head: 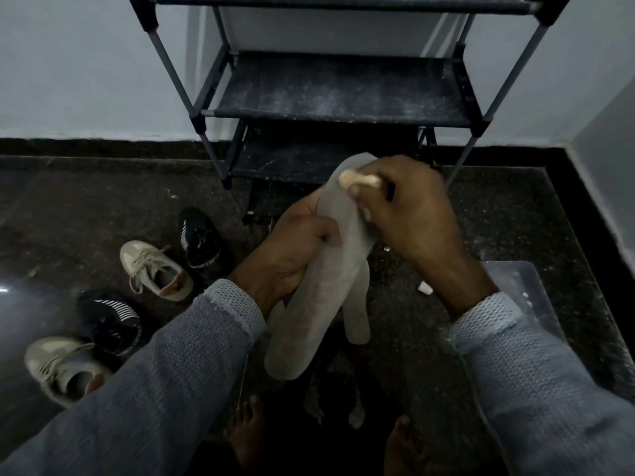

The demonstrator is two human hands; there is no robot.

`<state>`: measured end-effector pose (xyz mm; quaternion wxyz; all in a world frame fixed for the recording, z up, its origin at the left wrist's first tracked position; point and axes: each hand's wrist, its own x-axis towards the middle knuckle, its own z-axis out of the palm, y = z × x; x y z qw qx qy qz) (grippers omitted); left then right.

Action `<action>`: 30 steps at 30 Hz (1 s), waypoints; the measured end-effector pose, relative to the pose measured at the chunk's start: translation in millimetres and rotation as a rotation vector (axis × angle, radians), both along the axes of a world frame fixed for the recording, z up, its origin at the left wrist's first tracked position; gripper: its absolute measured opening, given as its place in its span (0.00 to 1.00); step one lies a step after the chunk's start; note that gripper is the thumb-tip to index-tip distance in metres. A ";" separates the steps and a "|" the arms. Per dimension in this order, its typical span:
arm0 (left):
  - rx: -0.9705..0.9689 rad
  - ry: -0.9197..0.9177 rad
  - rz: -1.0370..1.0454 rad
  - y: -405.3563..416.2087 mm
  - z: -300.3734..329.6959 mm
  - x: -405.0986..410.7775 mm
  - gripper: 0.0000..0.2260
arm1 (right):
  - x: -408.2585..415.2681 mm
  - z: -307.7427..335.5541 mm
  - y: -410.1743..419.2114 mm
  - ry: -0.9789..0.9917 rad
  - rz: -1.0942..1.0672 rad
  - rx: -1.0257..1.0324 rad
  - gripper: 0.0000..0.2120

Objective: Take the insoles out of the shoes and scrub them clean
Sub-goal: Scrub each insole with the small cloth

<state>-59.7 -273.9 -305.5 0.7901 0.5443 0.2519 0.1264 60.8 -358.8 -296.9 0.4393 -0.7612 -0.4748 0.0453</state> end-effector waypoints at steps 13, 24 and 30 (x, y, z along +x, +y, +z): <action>0.056 0.056 0.023 0.5 4.3 -2.1 0.25 | 6.0 -0.4 -3.6 -0.056 -0.163 0.054 0.05; -0.020 0.056 0.134 6.8 14.5 -3.5 0.24 | 7.2 1.3 -9.1 0.508 -0.103 0.121 0.04; -0.120 0.055 0.196 9.4 14.0 -2.3 0.19 | 3.0 -2.3 -8.4 0.506 -0.034 0.055 0.06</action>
